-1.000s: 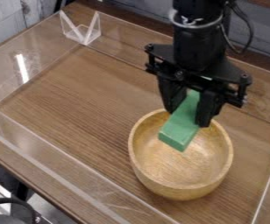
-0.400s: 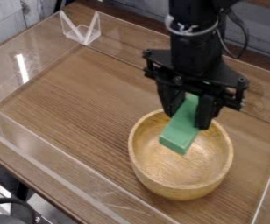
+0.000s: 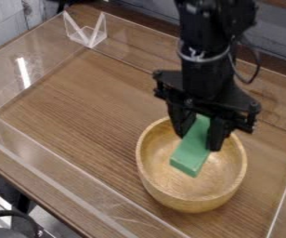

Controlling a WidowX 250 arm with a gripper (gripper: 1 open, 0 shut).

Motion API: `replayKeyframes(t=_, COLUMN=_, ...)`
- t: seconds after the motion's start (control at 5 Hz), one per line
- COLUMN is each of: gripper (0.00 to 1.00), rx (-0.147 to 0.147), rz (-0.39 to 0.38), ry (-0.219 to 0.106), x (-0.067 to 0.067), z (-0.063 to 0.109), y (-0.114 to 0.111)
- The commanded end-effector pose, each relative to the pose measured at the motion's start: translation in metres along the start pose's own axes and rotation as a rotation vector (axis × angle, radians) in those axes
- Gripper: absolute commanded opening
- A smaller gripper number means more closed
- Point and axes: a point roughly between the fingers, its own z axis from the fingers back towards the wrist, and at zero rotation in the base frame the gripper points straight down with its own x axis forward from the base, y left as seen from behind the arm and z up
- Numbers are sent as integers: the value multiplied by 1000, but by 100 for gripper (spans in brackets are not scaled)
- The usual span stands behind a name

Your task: Put the green block in the brown bowl

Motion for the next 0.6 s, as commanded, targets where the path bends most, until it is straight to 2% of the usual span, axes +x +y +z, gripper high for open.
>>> replayKeyframes(t=0.0, gripper=0, rx=-3, rz=-19, ry=-35, x=5, z=-3, y=-4)
replayKeyframes(t=0.4, gripper=0, rx=-4, rz=-18, ry=-33, x=7, z=-13, y=-4)
